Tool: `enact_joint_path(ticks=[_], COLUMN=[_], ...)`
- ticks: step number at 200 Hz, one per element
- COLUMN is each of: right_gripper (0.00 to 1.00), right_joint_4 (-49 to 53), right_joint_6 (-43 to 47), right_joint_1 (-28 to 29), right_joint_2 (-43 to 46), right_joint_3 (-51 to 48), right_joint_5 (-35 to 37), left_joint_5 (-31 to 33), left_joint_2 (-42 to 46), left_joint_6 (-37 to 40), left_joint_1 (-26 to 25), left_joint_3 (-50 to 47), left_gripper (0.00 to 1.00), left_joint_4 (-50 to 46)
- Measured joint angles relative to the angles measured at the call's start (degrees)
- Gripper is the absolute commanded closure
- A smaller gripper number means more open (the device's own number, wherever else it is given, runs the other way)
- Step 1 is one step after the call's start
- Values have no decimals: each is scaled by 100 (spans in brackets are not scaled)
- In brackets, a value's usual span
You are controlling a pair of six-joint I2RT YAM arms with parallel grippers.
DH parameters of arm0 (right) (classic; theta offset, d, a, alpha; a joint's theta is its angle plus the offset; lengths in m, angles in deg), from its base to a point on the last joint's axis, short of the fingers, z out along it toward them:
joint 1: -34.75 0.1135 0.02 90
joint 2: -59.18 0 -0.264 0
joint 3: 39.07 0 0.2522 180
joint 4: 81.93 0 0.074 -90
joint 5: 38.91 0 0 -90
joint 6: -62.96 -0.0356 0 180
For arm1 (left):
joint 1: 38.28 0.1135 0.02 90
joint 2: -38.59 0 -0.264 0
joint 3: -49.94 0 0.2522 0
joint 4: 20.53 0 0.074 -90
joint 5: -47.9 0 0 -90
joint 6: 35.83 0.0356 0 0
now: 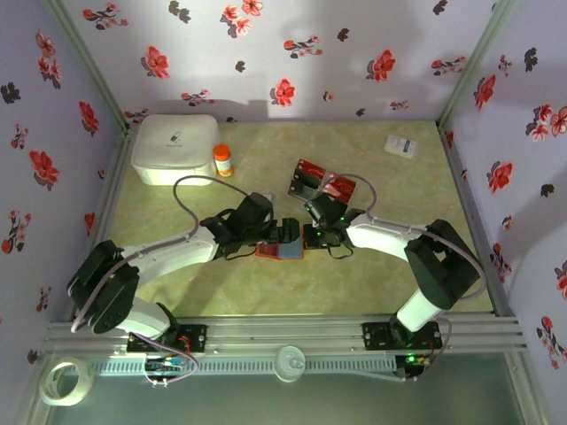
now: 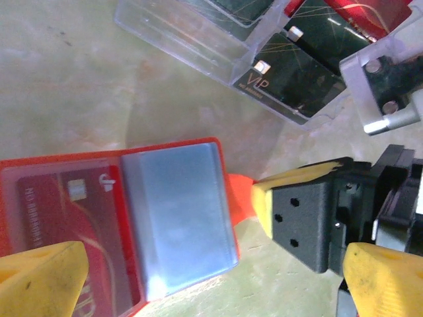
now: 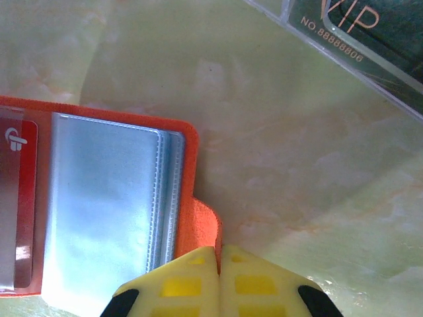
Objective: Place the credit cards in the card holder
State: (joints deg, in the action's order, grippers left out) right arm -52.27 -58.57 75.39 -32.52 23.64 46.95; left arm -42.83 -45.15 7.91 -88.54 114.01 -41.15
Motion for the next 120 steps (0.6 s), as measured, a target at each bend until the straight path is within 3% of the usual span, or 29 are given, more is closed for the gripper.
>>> enact_joint_path(ticks=[120], right_gripper=[97], right_joint_4=[-273], right_joint_6=[-87], right_joint_1=[-44], right_joint_2=[85], right_joint_3=[-275], right_joint_5=[-81], left_joint_5=[-127], left_joint_2=[-339], left_joint_6=[-170], left_joint_1=[2], left_joint_3=[-682], left_gripper=[0], left_joint_4=[914])
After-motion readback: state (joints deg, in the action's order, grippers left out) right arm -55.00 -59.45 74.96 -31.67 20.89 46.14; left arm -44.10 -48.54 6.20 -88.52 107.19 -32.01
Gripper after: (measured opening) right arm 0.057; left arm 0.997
